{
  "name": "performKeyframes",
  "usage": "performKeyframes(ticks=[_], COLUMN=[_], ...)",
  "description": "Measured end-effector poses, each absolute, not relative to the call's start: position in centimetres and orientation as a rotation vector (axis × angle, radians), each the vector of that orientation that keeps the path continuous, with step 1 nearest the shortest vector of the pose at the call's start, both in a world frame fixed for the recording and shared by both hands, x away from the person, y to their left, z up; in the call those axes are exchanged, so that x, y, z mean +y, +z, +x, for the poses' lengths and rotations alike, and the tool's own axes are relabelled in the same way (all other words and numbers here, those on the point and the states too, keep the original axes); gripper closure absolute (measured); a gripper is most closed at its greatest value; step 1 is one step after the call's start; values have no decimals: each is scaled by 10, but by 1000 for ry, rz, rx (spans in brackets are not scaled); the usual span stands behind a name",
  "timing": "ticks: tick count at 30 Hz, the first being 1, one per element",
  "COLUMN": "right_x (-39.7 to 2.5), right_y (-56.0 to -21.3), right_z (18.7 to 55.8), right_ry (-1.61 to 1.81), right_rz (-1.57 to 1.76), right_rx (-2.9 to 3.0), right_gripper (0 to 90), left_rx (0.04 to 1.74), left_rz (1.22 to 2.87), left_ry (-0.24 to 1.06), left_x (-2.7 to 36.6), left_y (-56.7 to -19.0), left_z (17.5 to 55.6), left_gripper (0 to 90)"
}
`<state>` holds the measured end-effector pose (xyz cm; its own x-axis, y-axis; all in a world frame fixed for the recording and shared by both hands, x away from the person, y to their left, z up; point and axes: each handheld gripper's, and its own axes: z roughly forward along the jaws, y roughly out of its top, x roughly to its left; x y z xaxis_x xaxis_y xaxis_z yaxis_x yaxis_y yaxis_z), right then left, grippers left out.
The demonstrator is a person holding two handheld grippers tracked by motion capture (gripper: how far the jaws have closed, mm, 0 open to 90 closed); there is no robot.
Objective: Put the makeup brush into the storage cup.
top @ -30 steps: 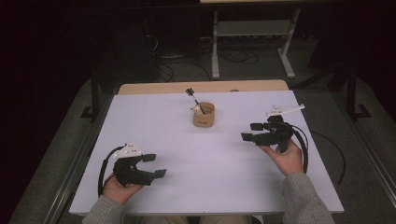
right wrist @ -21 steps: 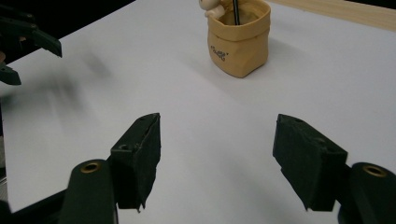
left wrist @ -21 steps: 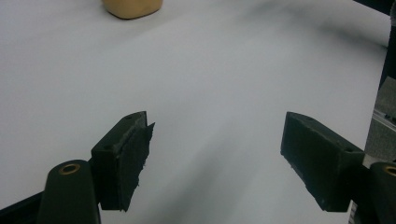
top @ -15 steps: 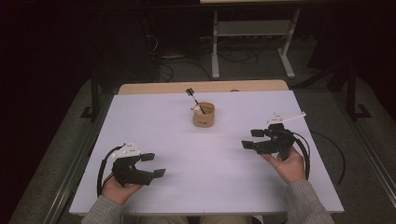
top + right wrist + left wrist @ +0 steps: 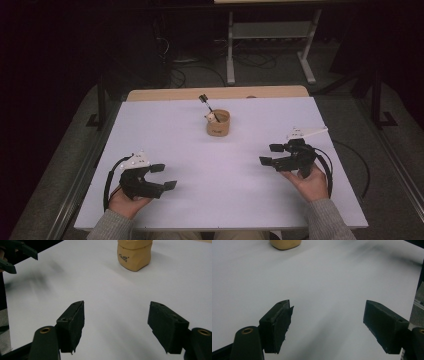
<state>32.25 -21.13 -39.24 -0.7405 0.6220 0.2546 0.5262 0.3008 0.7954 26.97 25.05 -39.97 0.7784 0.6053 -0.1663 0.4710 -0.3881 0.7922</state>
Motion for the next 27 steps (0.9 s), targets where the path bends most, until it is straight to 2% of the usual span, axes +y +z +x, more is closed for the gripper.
performKeyframes(ticks=[27], right_x=[-223], right_y=[-406], right_z=[309], right_ry=[1473], right_rz=[1127], right_rx=[2441], right_gripper=[268], left_rx=[802], left_rz=[2060], left_ry=[180], left_x=[250], left_y=[-401], left_z=[269], left_gripper=[204])
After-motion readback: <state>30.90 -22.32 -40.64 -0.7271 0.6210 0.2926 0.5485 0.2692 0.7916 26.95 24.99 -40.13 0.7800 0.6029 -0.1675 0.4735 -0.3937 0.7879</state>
